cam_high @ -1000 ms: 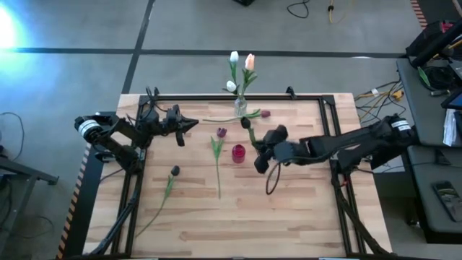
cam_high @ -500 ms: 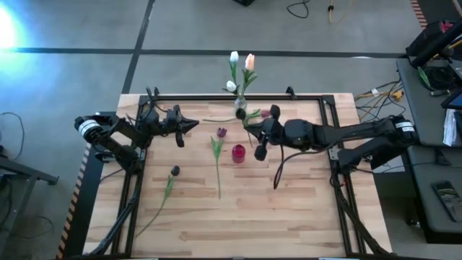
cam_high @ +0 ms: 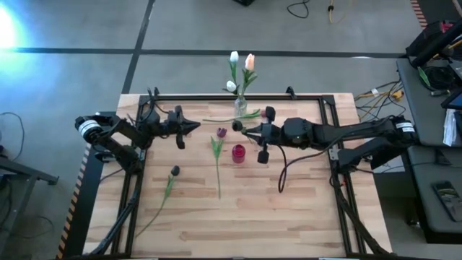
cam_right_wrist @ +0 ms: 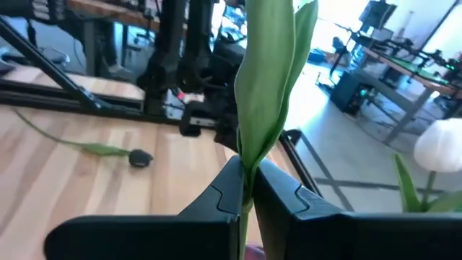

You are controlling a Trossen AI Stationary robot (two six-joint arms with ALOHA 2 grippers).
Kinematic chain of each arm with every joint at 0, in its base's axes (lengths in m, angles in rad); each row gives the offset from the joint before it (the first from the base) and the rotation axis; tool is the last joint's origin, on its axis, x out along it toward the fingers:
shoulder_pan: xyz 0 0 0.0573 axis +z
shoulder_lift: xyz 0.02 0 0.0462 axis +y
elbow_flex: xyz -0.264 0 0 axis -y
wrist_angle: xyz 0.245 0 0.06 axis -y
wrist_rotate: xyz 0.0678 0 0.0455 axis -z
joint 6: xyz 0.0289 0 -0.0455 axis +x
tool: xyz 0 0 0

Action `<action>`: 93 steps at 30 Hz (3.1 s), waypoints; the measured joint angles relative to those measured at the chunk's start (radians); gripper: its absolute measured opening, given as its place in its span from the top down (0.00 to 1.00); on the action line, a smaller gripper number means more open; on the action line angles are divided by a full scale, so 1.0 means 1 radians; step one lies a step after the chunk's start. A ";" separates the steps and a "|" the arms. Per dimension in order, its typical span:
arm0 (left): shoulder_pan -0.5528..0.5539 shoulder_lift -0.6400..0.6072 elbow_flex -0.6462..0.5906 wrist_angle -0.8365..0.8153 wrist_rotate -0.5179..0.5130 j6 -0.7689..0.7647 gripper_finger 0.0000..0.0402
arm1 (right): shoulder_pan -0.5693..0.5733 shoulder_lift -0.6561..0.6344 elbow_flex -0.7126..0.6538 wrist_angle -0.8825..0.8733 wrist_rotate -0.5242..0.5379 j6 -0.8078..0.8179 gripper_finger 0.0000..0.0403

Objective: Sort flowers into vase by color
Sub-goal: Put the right black flower into the red vase

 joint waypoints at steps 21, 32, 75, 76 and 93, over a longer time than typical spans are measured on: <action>-0.002 0.000 0.002 0.000 0.000 0.014 1.00 | -0.054 -0.038 -0.126 0.236 -0.018 -0.079 0.96; -0.002 0.000 0.002 0.007 0.000 0.008 1.00 | -0.125 -0.051 -0.270 0.346 -0.166 -0.037 0.96; -0.021 0.000 0.001 -0.005 -0.001 0.022 1.00 | -0.050 -0.053 -0.247 0.545 0.079 0.296 0.96; -0.021 0.000 0.001 -0.005 -0.001 0.022 1.00 | -0.050 -0.053 -0.247 0.536 0.087 0.294 0.96; -0.022 0.000 0.000 -0.004 -0.001 0.022 1.00 | -0.050 -0.049 -0.250 0.427 0.092 0.343 0.96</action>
